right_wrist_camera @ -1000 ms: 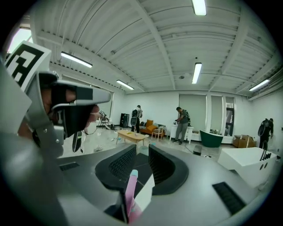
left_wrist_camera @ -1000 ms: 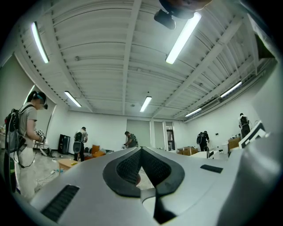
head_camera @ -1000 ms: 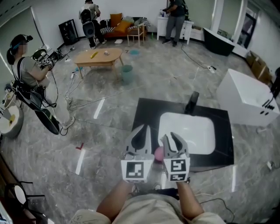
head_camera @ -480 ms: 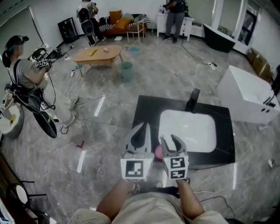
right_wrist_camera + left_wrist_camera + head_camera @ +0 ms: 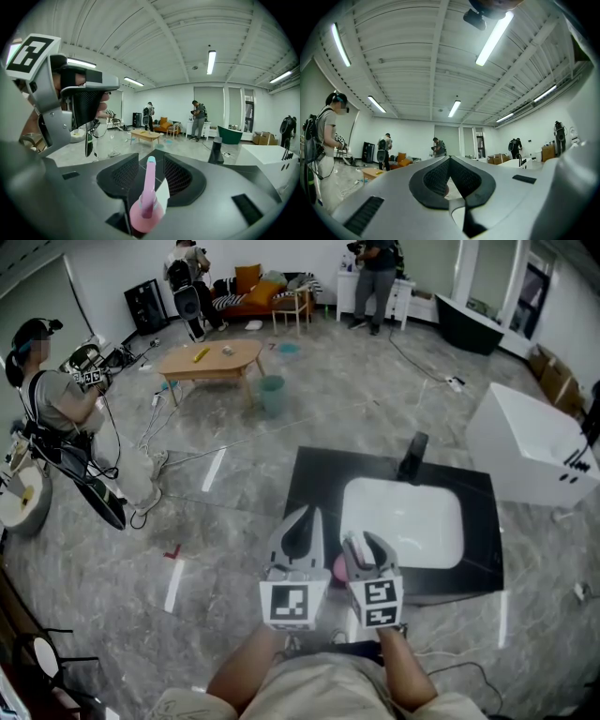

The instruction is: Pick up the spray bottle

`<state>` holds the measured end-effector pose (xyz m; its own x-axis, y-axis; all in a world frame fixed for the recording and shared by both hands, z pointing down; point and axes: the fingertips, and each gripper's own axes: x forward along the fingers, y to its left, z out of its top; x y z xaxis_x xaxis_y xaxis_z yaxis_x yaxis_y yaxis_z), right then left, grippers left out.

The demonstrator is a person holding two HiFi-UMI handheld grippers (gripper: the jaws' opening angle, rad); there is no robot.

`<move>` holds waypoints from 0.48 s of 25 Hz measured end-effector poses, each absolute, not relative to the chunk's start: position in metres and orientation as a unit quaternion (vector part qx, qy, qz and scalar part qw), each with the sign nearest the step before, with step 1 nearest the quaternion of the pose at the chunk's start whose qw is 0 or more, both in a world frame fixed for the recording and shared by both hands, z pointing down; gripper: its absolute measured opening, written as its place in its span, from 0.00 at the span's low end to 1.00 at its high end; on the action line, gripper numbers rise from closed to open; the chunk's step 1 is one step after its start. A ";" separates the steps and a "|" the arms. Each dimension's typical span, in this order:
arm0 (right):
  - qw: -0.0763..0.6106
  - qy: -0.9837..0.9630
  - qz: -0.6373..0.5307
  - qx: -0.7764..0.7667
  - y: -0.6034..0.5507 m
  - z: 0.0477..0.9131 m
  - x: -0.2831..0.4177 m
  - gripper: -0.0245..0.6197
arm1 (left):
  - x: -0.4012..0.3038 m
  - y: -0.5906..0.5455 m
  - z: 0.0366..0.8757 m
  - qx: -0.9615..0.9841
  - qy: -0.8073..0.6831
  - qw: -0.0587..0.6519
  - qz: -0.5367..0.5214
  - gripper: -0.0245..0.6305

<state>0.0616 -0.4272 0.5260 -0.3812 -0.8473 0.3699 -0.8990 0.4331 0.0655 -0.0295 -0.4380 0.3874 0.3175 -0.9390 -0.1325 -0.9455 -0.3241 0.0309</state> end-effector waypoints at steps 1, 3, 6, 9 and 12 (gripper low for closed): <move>0.179 -0.828 0.074 0.527 -0.427 0.527 0.060 0.28 | -0.030 -0.438 0.387 -0.811 0.581 0.025 0.063 0.04; 0.185 -0.827 0.076 0.526 -0.427 0.530 0.058 0.28 | -0.032 -0.438 0.386 -0.811 0.581 0.023 0.064 0.04; 0.196 -0.825 0.077 0.524 -0.427 0.536 0.056 0.28 | -0.034 -0.438 0.387 -0.811 0.582 0.021 0.063 0.04; 0.199 -0.820 0.082 0.531 -0.427 0.543 0.059 0.28 | -0.031 -0.436 0.390 -0.812 0.580 0.025 0.059 0.04; 0.202 -0.817 0.087 0.533 -0.426 0.549 0.061 0.27 | -0.031 -0.435 0.393 -0.813 0.580 0.022 0.056 0.04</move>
